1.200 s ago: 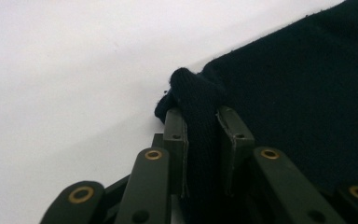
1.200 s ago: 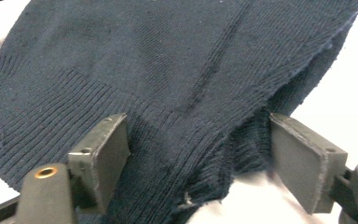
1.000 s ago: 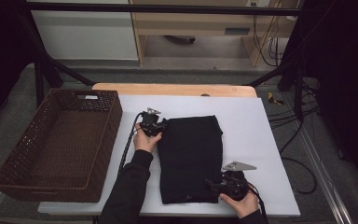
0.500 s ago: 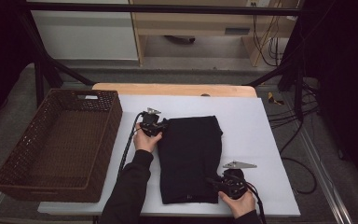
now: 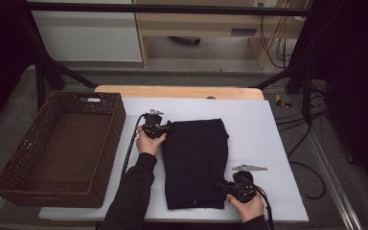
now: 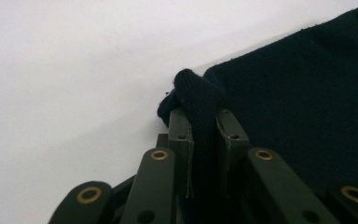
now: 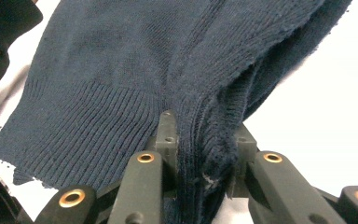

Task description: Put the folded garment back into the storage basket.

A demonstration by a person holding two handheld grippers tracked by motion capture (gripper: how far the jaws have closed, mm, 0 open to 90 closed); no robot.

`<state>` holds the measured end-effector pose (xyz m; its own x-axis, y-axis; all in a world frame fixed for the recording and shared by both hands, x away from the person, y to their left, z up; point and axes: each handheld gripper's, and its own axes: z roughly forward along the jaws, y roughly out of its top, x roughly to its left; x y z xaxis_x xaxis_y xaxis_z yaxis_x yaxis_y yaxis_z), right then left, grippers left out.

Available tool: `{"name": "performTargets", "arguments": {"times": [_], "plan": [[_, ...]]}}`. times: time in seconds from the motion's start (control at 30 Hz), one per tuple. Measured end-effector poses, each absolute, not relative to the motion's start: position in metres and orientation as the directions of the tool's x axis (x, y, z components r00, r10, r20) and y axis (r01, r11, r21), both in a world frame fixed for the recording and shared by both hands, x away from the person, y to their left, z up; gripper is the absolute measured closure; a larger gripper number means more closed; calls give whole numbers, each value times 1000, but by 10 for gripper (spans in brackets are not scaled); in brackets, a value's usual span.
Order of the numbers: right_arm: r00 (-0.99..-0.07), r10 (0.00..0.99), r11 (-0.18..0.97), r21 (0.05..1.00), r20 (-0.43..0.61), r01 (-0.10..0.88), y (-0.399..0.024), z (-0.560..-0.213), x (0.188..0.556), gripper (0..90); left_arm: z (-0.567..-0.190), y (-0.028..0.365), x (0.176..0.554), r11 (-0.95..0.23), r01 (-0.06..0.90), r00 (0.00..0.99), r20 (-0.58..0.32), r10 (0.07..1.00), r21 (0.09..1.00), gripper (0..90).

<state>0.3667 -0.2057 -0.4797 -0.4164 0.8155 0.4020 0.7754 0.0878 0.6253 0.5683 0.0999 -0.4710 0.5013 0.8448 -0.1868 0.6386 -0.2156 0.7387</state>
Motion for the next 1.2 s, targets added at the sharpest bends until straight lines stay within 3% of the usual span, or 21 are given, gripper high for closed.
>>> {"name": "performTargets", "arguments": {"times": [0.9,1.2], "plan": [[-412,806,73,619,426,782,-210,-478,367,725,-424,93,561,-231,564,560,-162,813,793,794],[-437,820,131,621,370,772,-209,-478,364,594,-422,95,560,-236,564,565,-161,809,791,795]]}}
